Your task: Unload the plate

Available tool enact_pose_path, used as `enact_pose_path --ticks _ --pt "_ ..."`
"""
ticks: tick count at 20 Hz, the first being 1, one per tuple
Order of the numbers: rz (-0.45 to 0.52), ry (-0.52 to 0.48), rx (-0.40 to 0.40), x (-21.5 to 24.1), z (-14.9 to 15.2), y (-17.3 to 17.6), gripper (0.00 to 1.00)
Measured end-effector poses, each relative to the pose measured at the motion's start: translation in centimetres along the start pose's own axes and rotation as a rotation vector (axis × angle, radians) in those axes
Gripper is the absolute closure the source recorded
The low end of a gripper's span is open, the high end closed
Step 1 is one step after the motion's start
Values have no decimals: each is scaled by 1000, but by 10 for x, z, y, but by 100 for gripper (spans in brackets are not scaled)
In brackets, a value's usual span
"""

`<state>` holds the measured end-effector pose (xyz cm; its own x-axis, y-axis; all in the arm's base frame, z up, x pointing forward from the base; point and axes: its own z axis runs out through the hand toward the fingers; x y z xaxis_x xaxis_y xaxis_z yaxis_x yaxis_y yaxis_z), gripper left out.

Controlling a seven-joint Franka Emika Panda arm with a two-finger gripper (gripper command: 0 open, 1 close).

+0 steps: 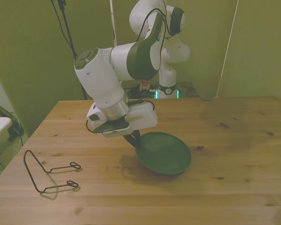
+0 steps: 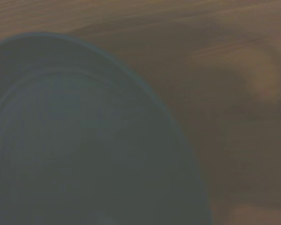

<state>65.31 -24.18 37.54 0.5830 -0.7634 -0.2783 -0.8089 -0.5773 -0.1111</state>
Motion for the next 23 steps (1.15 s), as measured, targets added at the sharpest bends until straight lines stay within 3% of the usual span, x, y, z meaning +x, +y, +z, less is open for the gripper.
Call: enact_pose_path --ticks 10,12,18,23 --pt "-5 24 -9 0 -5 1 0" --pt "-14 50 19 -8 -29 -2 0" --pt "-94 115 138 -82 -147 -17 0" --pt "-182 88 139 -143 -168 -41 0"
